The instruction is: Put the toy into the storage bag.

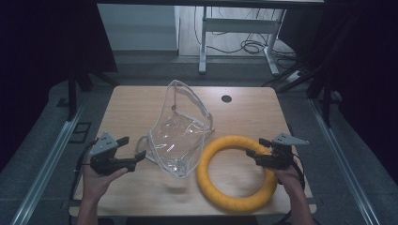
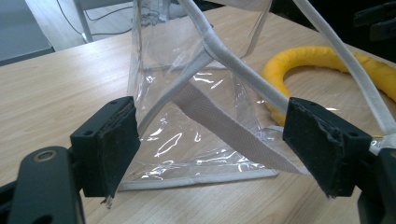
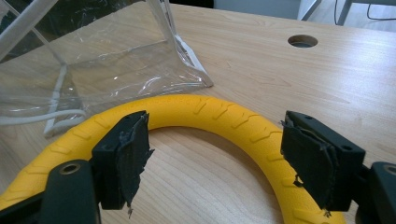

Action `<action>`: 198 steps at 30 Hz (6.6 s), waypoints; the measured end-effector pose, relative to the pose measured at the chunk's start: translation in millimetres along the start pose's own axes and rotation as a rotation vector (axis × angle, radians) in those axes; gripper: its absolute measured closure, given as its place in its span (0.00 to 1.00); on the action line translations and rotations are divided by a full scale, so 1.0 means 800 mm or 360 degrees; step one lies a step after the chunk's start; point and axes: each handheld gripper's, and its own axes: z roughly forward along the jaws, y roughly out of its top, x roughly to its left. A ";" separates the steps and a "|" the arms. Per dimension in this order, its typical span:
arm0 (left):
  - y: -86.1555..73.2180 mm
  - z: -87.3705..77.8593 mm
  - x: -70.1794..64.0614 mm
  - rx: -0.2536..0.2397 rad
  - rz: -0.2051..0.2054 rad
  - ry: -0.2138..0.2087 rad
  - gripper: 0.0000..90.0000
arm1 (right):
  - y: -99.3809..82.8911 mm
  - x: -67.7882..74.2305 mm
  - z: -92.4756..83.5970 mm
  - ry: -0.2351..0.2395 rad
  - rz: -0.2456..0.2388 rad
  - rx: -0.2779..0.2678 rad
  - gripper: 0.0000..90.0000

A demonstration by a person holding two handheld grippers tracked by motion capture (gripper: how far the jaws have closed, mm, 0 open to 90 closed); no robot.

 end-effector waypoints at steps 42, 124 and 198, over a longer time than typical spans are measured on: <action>-0.031 0.006 -0.006 0.0192 0.0047 -0.0072 0.23 | 0.016 0.095 0.021 0.0445 -0.0425 0.0817 0.29; -0.036 0.009 -0.006 0.0205 0.0074 -0.0039 0.24 | 0.048 0.084 -0.020 0.0665 -0.0361 0.0675 0.57; -0.036 0.008 -0.004 0.0208 0.0078 -0.0029 0.25 | 0.201 0.110 -0.051 0.0784 -0.0280 -0.0354 0.56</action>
